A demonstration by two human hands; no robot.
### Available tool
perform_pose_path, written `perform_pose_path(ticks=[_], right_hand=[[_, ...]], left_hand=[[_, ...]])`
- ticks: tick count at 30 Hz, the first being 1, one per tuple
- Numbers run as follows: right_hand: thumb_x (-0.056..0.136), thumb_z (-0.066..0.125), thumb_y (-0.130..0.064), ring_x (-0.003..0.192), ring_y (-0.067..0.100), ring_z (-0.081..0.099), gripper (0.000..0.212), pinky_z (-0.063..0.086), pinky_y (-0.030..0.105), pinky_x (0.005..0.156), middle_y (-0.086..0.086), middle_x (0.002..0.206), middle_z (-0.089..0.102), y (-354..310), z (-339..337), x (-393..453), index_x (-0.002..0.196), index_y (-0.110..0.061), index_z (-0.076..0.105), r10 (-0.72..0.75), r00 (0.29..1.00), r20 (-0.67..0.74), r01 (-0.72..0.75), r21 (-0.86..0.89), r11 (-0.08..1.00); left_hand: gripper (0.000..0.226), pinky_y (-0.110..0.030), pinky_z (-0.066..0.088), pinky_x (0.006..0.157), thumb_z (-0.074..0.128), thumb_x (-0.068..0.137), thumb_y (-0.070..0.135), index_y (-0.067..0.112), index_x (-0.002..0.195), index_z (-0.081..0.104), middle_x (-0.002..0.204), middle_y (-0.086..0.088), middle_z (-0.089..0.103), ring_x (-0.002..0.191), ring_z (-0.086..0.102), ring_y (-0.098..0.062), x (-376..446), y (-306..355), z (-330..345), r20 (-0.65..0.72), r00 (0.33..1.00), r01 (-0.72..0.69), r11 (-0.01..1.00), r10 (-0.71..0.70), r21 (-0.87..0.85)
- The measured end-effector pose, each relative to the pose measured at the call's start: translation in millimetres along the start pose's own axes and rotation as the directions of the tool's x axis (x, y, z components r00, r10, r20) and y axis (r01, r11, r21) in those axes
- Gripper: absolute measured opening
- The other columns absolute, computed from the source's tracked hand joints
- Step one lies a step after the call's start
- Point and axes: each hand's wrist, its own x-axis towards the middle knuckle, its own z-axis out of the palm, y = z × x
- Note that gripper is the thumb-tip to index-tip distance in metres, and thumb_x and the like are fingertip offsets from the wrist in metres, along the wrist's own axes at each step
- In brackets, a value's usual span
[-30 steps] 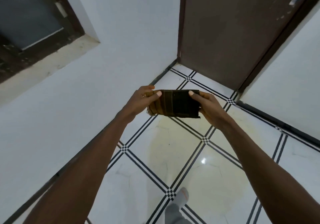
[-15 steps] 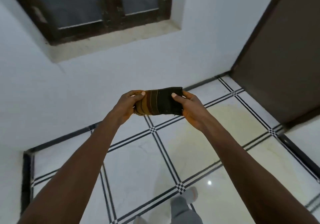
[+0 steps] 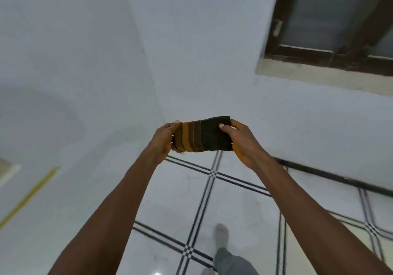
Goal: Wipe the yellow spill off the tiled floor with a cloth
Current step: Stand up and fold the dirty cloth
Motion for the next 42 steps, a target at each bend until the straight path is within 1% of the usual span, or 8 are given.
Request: perform_pose_path(ticks=[7,12,16,23,30,34,37,42], right_hand=[[0.102,0.064,-0.023,0.114,0.023,0.071,0.043,0.060,0.042,0.100,0.009,0.128,0.072,-8.7,192.4,59.8,0.144,-0.014,0.058,0.039,0.930,0.366,0.028,-0.174,0.984],[0.104,0.061,-0.023,0.110,0.020,0.071,0.036,0.062,0.034,0.093,0.004,0.122,0.072,-15.9,315.7,76.5,0.140,-0.017,0.060,0.068,0.817,0.573,0.111,-0.271,0.956],[0.107,0.056,-0.025,0.119,0.024,0.067,0.036,0.060,0.043,0.101,0.004,0.130,0.069,-11.8,403.5,81.9,0.143,-0.018,0.058,0.109,0.687,0.718,0.189,-0.322,0.928],[0.107,0.055,-0.020,0.112,0.024,0.070,0.030,0.061,0.046,0.098,0.008,0.124,0.071,10.8,521.6,57.7,0.135,-0.018,0.063,0.189,0.522,0.832,0.212,-0.341,0.916],[0.107,0.054,-0.022,0.117,0.030,0.065,0.033,0.060,0.047,0.099,0.010,0.129,0.065,55.1,641.5,24.0,0.140,-0.020,0.059,0.267,0.484,0.833,0.270,-0.433,0.860],[0.107,0.053,-0.019,0.114,0.026,0.068,0.030,0.060,0.046,0.098,0.009,0.124,0.071,69.9,704.3,10.0,0.135,-0.019,0.064,0.312,0.424,0.850,0.136,-0.401,0.906],[0.107,0.052,-0.021,0.114,0.024,0.069,0.034,0.057,0.045,0.104,0.006,0.126,0.071,89.8,744.6,29.5,0.139,-0.020,0.062,0.273,0.507,0.817,0.230,-0.433,0.871],[0.105,0.050,-0.020,0.125,0.031,0.062,0.042,0.052,0.037,0.106,0.010,0.143,0.062,131.0,768.7,69.5,0.146,-0.014,0.053,0.252,0.607,0.753,0.524,-0.619,0.585]], left_hand=[[0.038,-0.042,0.050,0.099,0.047,0.108,0.037,0.011,0.134,0.060,0.129,-0.005,0.063,0.122,0.059,-0.028,-36.7,-16.4,-181.6,-0.368,0.928,-0.008,0.985,-0.058,-0.174],[0.036,-0.034,0.054,0.085,0.049,0.108,0.036,0.010,0.128,0.063,0.130,-0.009,0.064,0.121,0.062,-0.027,-70.4,-18.1,-279.9,-0.561,0.819,-0.075,0.947,-0.120,-0.311],[0.038,-0.040,0.052,0.099,0.051,0.107,0.035,0.009,0.132,0.063,0.133,-0.012,0.065,0.125,0.061,-0.031,-94.7,-28.5,-345.8,-0.687,0.707,-0.163,0.906,-0.168,-0.390],[0.040,-0.042,0.052,0.106,0.056,0.106,0.030,0.006,0.137,0.059,0.135,-0.013,0.065,0.122,0.066,-0.030,-141.5,-60.3,-420.2,-0.818,0.511,-0.351,0.805,-0.264,-0.479],[0.040,-0.043,0.053,0.105,0.049,0.108,0.037,0.006,0.131,0.061,0.132,-0.015,0.068,0.122,0.067,-0.033,-173.9,-88.4,-494.9,-0.808,0.508,-0.504,0.658,-0.297,-0.559],[0.039,-0.040,0.056,0.099,0.046,0.108,0.038,0.007,0.126,0.064,0.129,-0.015,0.070,0.120,0.068,-0.031,-193.6,-101.3,-550.7,-0.821,0.467,-0.573,0.596,-0.327,-0.563],[0.041,-0.038,0.056,0.098,0.047,0.108,0.037,0.005,0.128,0.064,0.128,-0.017,0.071,0.118,0.069,-0.031,-197.6,-109.4,-592.7,-0.819,0.459,-0.578,0.586,-0.343,-0.569],[0.045,-0.044,0.053,0.106,0.046,0.109,0.038,0.001,0.131,0.062,0.128,-0.018,0.071,0.119,0.069,-0.034,-174.8,-123.7,-618.1,-0.764,0.545,-0.494,0.604,-0.346,-0.625]])
